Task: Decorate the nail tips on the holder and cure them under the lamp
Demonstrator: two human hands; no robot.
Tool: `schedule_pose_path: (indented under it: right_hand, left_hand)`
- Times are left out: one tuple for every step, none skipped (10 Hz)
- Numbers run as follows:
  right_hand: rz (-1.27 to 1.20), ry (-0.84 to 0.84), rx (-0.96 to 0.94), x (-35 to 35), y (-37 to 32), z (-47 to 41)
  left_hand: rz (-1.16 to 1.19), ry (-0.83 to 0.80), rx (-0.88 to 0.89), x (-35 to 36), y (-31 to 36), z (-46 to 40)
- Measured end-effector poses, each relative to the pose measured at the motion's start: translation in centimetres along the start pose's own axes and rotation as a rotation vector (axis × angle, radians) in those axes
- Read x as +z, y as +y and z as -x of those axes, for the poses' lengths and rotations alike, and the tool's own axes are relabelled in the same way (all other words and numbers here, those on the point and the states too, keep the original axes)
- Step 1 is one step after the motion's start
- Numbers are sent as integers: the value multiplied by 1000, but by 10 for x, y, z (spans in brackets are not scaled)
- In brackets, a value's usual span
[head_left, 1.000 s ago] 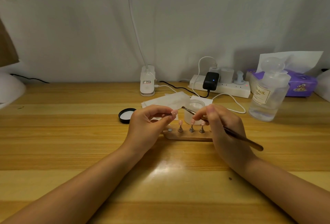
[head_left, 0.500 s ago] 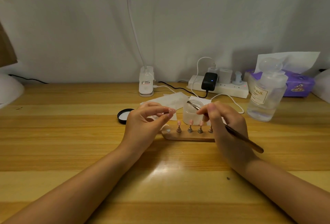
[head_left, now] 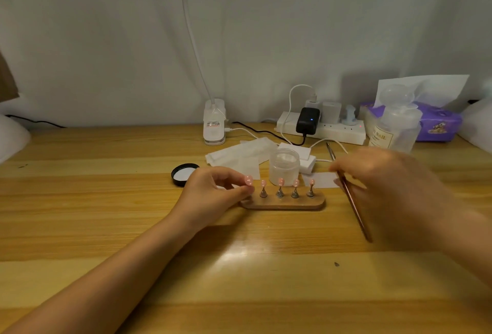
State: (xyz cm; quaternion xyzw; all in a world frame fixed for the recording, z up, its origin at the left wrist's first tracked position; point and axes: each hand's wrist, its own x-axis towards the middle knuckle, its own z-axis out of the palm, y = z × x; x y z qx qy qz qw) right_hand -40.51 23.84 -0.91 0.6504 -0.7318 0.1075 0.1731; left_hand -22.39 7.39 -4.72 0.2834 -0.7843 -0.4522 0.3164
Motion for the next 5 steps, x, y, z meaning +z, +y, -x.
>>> schedule_pose_path:
  right_hand:
    - [46,-30,-5,11,8,14]
    - [-6,-114,72,17,11,19]
    - [10,-138,22,18,12,25]
    - [72,-101,-36,9,11,25]
    - [-120,65,-30,-9,14,29]
  left_hand:
    - [10,-38,-30,0,-1,0]
    - [-6,-55,-31,1,-2,0]
    - [-32,-44,-31,1,-5,-2]
    - [-60,-55,-57,1,-5,-2]
    - [-57,-82,-42,1,-4,-1]
